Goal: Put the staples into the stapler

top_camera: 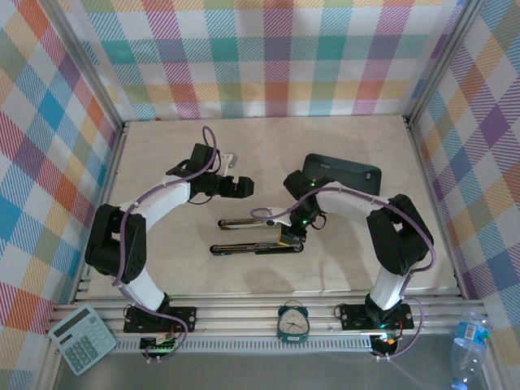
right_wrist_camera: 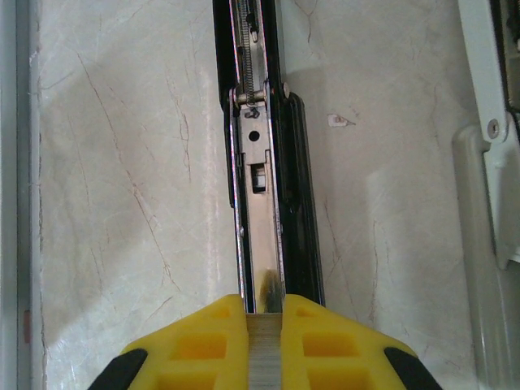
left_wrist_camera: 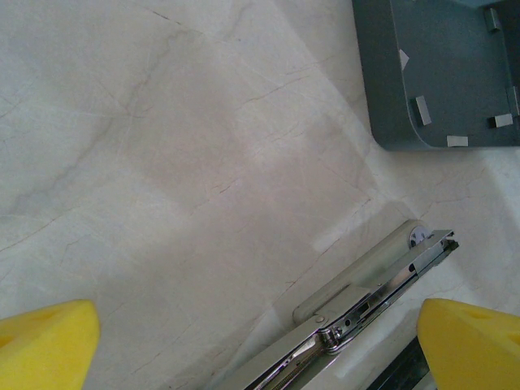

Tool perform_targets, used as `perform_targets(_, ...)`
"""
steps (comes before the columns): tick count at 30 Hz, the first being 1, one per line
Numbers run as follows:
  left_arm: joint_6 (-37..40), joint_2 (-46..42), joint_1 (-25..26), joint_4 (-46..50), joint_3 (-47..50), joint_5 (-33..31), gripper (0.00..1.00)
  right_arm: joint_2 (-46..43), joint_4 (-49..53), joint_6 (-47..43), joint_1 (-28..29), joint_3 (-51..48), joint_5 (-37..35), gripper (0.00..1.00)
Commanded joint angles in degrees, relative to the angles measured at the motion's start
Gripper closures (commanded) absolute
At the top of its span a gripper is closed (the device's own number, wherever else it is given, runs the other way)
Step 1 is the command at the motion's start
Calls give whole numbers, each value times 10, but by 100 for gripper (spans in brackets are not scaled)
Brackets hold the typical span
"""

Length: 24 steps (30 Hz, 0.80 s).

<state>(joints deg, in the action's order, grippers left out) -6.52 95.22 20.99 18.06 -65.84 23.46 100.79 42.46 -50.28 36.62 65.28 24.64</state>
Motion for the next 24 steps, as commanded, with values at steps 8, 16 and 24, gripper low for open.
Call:
perform_targets(8, 10, 5, 6, 14, -17, 2, 0, 10, 10, -9, 3, 2, -9, 90)
perform_targets(16, 11, 6, 7, 14, -18, 2, 0, -24, 9, -13, 3, 6, 20, 90)
perform_targets(24, 11, 7, 7, 14, -17, 2, 0, -17, 8, -14, 3, 4, 10, 90)
